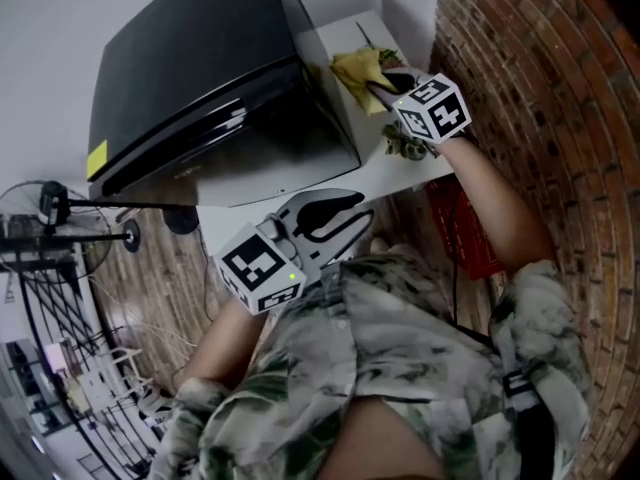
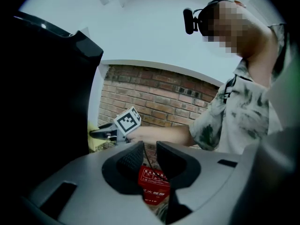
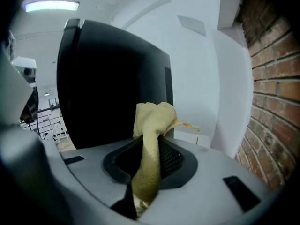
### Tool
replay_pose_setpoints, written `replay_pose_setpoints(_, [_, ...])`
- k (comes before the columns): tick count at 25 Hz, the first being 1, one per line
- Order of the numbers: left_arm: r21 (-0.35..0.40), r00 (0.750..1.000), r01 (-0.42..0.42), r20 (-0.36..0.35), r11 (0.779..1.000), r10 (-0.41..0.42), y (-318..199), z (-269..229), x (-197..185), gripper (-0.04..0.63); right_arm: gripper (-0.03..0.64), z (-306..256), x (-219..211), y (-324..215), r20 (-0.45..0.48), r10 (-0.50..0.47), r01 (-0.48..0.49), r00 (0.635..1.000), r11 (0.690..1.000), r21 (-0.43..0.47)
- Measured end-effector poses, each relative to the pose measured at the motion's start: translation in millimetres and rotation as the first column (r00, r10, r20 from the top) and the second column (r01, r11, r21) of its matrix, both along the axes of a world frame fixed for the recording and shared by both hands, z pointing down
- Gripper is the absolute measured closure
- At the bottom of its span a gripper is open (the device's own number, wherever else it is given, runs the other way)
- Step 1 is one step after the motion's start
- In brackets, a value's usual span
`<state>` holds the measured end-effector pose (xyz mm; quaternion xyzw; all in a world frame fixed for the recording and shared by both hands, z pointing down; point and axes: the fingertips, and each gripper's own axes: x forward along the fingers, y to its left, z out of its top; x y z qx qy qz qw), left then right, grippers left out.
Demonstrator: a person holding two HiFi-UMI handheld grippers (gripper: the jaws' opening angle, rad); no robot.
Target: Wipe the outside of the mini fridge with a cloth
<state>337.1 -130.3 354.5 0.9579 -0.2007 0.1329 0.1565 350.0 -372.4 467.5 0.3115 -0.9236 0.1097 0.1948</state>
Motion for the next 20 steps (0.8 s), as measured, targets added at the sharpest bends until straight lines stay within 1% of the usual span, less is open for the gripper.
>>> replay_pose_setpoints(5, [-0.003,0.999,-0.042,-0.017,0.999,0.042,0.5,3.1,10.3,0.503,0.522,-78.9,13.5,15.6,0.144,0.005,-0.016,0.990,0.997,0.073])
replay_pose_setpoints(8, [-0.008,0.998,-0.054,-0.024,0.998,0.054,1.6,4.7,14.1,0.503,0.522,-113.6,9.5,30.6,0.213,-0.022,0.001,0.977,0.995,0.101])
replay_pose_setpoints(11, [-0.005,0.998,-0.057,-0.025,0.998,0.057,1.6,4.2,13.7,0.503,0.522,-136.7,-0.9,43.8,0.271,-0.054,0.022,0.961,0.993,0.120])
replay_pose_setpoints(13, [-0.001,0.998,-0.051,-0.026,0.999,0.051,1.4,3.2,11.6,0.503,0.522,-139.0,-8.9,49.1,0.296,-0.067,0.034,0.953,0.993,0.116])
replay_pose_setpoints(15, [0.003,0.999,-0.045,-0.028,0.999,0.045,0.8,2.1,9.6,0.503,0.522,-129.3,-13.7,50.2,0.304,-0.063,0.036,0.951,0.995,0.094])
replay_pose_setpoints(18, [0.001,0.999,-0.026,-0.026,1.000,0.026,0.1,2.7,4.1,0.503,0.523,-102.8,-20.3,49.1,0.288,-0.051,0.038,0.956,0.998,0.051])
replay_pose_setpoints(20, [-0.005,1.000,-0.014,-0.021,1.000,0.014,0.3,5.1,0.1,0.503,0.522,-82.0,-24.9,49.0,0.258,-0.046,0.039,0.965,0.999,0.032])
